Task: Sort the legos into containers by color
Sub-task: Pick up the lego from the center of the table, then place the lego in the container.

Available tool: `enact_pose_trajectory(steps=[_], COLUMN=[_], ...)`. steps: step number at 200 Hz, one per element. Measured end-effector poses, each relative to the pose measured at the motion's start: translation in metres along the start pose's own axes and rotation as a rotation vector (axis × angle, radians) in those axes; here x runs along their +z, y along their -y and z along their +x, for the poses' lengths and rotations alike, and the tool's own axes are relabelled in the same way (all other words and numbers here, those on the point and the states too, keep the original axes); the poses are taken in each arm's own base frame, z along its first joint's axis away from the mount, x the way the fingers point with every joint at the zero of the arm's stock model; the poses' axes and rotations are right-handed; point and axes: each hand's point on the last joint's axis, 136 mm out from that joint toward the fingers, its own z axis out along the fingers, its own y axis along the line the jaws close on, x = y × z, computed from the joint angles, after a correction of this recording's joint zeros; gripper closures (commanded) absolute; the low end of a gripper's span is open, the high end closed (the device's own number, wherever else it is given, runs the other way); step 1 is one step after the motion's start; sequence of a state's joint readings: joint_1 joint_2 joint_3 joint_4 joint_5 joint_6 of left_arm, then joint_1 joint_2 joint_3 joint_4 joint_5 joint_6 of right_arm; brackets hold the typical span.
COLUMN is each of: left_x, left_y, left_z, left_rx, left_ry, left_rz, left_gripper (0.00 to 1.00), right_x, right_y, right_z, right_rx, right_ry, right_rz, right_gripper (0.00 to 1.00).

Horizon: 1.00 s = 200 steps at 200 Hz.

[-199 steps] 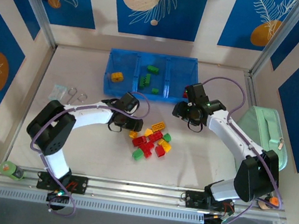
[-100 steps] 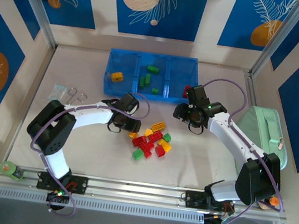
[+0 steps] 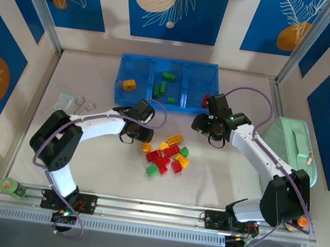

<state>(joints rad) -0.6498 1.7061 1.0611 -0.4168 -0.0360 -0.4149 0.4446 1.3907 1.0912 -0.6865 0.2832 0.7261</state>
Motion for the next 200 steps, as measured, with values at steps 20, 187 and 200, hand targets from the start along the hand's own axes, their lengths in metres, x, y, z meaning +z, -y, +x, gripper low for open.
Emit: enact_pose_trajectory(steps=[20, 187, 200], left_x=[-0.010, -0.046, -0.045], left_y=[-0.007, -0.124, -0.124], left_z=[-0.014, -0.179, -0.184], left_rx=[-0.021, -0.251, -0.246], left_ry=[0.028, 0.249, 0.253], left_rz=[-0.005, -0.073, -0.073], left_gripper=[0.53, 0.49, 0.49], right_x=[-0.002, -0.002, -0.003], right_y=[0.002, 0.018, 0.018], right_z=[0.002, 0.019, 0.019], right_rx=[0.000, 0.031, 0.031], right_ry=[0.000, -0.012, -0.010], right_rz=[0.001, 0.014, 0.012], right_gripper=[0.40, 0.40, 0.40])
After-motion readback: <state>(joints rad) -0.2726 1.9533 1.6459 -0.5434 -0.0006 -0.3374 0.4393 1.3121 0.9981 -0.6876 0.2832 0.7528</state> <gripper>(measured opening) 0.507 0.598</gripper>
